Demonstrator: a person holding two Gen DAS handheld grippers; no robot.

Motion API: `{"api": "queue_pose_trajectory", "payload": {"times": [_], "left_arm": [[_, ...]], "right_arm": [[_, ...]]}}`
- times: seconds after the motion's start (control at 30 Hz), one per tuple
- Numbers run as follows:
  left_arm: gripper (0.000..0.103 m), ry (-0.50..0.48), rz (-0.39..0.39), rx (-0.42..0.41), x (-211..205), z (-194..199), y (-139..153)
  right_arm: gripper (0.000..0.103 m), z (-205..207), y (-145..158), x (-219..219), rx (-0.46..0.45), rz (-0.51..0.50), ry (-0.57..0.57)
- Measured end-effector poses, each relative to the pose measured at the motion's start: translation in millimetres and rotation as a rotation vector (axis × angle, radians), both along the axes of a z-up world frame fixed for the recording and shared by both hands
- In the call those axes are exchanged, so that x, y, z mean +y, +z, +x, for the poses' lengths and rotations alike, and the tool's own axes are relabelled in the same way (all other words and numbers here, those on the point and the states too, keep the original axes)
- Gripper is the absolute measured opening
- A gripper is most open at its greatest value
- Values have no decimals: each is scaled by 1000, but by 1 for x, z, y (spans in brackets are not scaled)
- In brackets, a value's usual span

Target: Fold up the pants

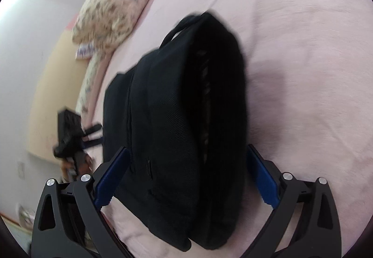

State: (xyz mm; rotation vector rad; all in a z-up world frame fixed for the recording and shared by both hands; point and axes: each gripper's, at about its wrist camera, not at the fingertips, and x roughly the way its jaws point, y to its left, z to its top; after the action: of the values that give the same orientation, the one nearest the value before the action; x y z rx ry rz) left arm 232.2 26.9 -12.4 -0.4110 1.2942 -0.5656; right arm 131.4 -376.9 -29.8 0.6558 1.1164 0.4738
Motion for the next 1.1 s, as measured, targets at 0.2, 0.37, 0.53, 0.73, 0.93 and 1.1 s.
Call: {"api": "queue_pose_trajectory", "payload": {"times": [0.2, 0.37, 0.53, 0.73, 0.93, 1.1], "left_arm": [[100, -42, -14, -1, -20, 1, -1], [75, -16, 12, -11, -19, -4, -1], [32, 25, -39, 1, -7, -7, 1], [9, 31, -28, -65, -15, -17, 17], [8, 29, -25, -138, -19, -17, 42], [8, 42, -30, -233, -28, -8, 66]], "right_arm": [[89, 4, -3, 10, -30, -27, 12], [58, -4, -9, -7, -31, 16, -24], [45, -8, -7, -9, -47, 54, -46], [36, -14, 4, -15, -112, 140, -78], [34, -10, 16, -21, -156, 206, -102], [33, 10, 37, -28, -209, 219, -111]]}}
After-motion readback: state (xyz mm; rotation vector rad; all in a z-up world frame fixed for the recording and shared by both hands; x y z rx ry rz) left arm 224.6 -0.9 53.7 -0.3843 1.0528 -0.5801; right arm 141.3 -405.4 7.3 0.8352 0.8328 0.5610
